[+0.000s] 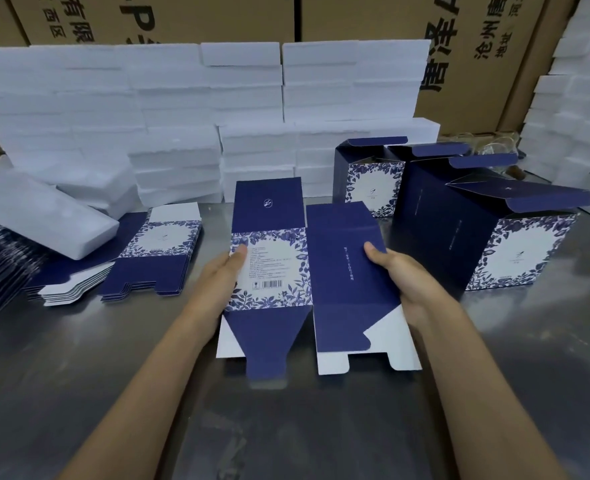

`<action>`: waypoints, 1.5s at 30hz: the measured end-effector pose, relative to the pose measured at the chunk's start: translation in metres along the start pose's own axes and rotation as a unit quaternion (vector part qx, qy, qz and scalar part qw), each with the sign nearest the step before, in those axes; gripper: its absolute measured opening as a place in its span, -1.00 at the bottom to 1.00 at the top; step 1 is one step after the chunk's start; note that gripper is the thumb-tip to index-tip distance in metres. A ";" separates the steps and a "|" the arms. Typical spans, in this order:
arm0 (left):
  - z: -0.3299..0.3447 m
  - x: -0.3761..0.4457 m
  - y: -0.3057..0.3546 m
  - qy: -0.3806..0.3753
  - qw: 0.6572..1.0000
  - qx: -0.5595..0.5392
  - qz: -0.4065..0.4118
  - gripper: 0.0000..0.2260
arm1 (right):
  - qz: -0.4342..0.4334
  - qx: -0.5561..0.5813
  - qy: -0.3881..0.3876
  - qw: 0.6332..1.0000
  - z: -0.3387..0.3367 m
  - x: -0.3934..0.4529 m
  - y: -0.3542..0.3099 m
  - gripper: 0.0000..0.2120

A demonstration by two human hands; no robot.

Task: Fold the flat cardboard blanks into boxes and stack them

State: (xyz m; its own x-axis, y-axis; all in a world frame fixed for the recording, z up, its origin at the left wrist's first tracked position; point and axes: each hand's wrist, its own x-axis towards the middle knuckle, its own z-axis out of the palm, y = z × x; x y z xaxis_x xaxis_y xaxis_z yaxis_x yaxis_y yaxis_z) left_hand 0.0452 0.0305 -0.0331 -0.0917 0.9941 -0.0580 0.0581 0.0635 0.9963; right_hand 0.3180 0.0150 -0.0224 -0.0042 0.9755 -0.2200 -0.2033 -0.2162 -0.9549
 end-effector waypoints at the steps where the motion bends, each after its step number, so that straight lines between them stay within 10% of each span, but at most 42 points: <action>1: 0.001 -0.001 -0.001 0.008 1.000 0.005 0.012 -0.76 | 0.008 0.000 -0.002 1.000 0.000 0.000 0.000 -0.70; 19: 0.013 -0.013 0.009 0.058 0.990 0.124 0.035 -0.65 | 0.048 0.089 -0.028 0.994 -0.006 -0.010 -0.008 -0.67; 30: 0.021 -0.051 0.024 -0.102 0.975 0.066 0.187 -0.34 | -0.068 0.004 -0.086 0.994 0.021 -0.010 -0.006 -0.61; 39: 0.018 -0.049 0.031 0.001 0.973 0.061 0.223 -0.71 | -0.108 -0.165 -0.116 0.974 0.038 -0.017 0.003 -0.10; 45: 0.018 -0.049 0.031 -0.008 0.970 0.081 0.227 -0.71 | -0.192 -0.227 -0.024 0.955 0.050 -0.010 0.010 -0.25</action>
State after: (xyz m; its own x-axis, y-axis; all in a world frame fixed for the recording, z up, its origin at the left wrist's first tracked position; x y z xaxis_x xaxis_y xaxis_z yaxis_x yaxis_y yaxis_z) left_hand 0.0695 -0.0148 -0.0006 -0.0053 0.9240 0.3823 0.2450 -0.3694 0.8964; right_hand 0.2669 0.0052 -0.0202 -0.0624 0.9846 0.1630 0.2453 0.1735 -0.9538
